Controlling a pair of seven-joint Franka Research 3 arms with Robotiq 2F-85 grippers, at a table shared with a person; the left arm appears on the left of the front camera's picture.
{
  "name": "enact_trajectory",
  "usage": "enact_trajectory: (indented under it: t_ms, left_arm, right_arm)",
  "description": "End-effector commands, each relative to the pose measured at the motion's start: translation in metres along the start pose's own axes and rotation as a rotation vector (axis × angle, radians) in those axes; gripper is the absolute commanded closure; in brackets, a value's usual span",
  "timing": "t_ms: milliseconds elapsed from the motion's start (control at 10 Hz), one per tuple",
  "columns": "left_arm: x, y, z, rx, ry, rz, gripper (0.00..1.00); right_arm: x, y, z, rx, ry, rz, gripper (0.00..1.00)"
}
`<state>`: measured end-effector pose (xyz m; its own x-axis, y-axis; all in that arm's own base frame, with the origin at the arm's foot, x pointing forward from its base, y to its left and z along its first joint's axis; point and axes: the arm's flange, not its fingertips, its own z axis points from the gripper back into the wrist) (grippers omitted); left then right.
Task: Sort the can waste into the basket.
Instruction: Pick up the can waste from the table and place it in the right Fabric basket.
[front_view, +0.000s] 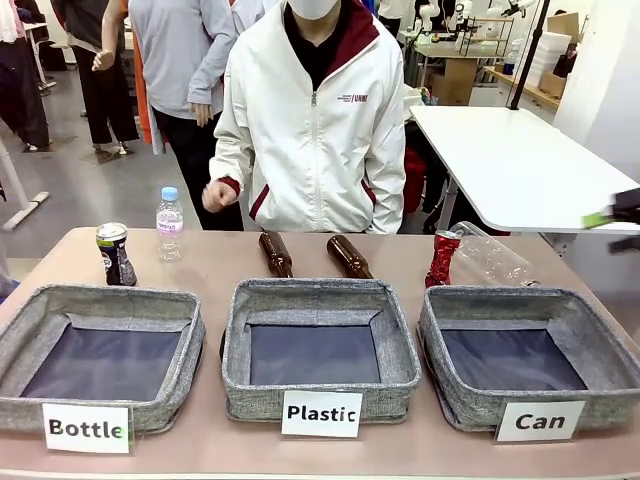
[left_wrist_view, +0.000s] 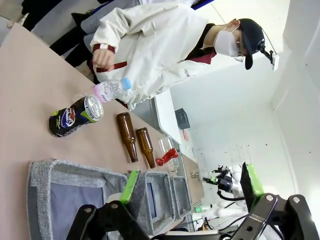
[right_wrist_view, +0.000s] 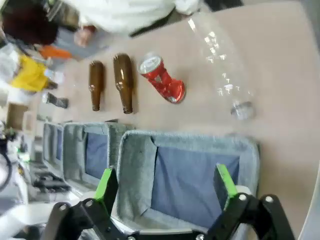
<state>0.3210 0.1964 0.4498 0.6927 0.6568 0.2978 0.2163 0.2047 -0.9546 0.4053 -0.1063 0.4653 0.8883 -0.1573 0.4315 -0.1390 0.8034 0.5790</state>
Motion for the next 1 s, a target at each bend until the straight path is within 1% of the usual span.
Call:
enact_trajectory:
  t_ms: [0, 100, 200, 300, 400, 500, 700, 800, 900]
  left_arm:
    - [0.0, -0.001, 0.002, -0.016, 0.001, -0.016, 0.0]
    - [0.0, -0.001, 0.002, -0.016, 0.001, -0.016, 0.0]
    - [0.0, -0.001, 0.002, -0.016, 0.001, -0.016, 0.0]
    - [0.0, -0.001, 0.002, -0.016, 0.001, -0.016, 0.0]
    - [0.0, -0.001, 0.002, -0.016, 0.001, -0.016, 0.0]
    - [0.0, -0.001, 0.002, -0.016, 0.001, -0.016, 0.0]
    - [0.0, -0.001, 0.002, -0.016, 0.001, -0.016, 0.0]
    - [0.0, -0.001, 0.002, -0.016, 0.001, -0.016, 0.0]
    - [0.0, -0.001, 0.002, -0.016, 0.001, -0.016, 0.0]
  right_arm:
    - [0.025, -0.001, -0.057, -0.097, 0.059, 0.204, 0.0]
    - [0.026, 0.012, -0.085, -0.113, 0.097, 0.271, 0.0]
    - [0.027, 0.019, -0.104, -0.101, 0.125, 0.311, 0.0]
    - [0.027, 0.021, -0.108, -0.109, 0.143, 0.323, 0.0]
    - [0.024, 0.023, -0.092, -0.097, 0.136, 0.293, 0.0]
    - [0.022, 0.03, -0.116, -0.105, 0.162, 0.283, 0.0]
    - [0.022, 0.026, -0.114, -0.108, 0.162, 0.285, 0.0]
    - [0.029, 0.018, -0.119, -0.071, 0.119, 0.378, 0.0]
    - [0.044, 0.005, -0.133, 0.012, 0.053, 0.493, 0.0]
